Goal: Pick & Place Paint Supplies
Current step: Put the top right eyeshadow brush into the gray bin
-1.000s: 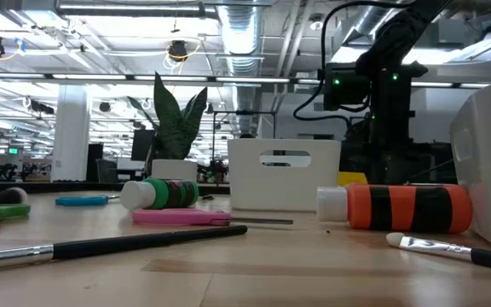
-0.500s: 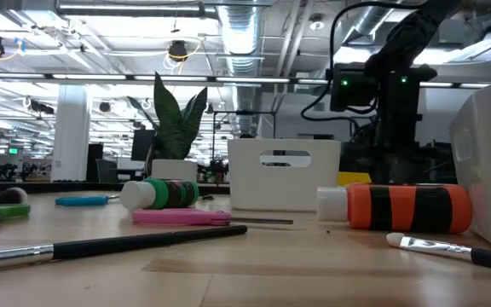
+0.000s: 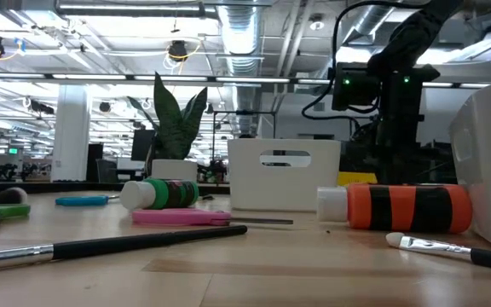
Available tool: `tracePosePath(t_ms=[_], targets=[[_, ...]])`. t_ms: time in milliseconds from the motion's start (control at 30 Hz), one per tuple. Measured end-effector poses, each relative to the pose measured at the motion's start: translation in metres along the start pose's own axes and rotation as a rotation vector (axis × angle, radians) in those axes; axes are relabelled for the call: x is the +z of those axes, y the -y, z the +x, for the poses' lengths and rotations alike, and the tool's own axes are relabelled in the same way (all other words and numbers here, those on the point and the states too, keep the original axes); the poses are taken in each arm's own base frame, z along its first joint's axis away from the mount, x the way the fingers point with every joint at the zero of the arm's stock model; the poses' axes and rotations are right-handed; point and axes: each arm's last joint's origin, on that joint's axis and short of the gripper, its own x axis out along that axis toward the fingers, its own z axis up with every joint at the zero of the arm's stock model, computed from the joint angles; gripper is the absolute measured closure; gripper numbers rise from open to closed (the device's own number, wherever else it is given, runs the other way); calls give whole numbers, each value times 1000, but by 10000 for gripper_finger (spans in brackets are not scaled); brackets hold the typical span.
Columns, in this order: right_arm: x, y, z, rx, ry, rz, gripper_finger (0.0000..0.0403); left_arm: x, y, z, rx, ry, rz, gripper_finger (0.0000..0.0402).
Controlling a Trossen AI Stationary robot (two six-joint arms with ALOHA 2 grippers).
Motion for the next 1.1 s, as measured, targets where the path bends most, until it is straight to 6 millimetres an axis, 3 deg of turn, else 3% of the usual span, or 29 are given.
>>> tracePosePath(t_ms=[200, 467, 733, 933, 1100], targets=[[-2, 0, -8, 37, 38, -53, 401, 0, 1, -1, -7, 0, -1, 238], [5, 11, -67, 252, 205, -177, 402, -1, 1, -1, -8, -14, 9, 238], [0, 54, -122, 379, 309, -303, 402, -2, 2, -1, -9, -21, 14, 238], [-9, 88, -142, 411, 307, -299, 403, -2, 2, -1, -12, -22, 14, 238], [-16, 98, -155, 546, 297, -359, 403, -3, 3, -2, -19, -30, -4, 238]])
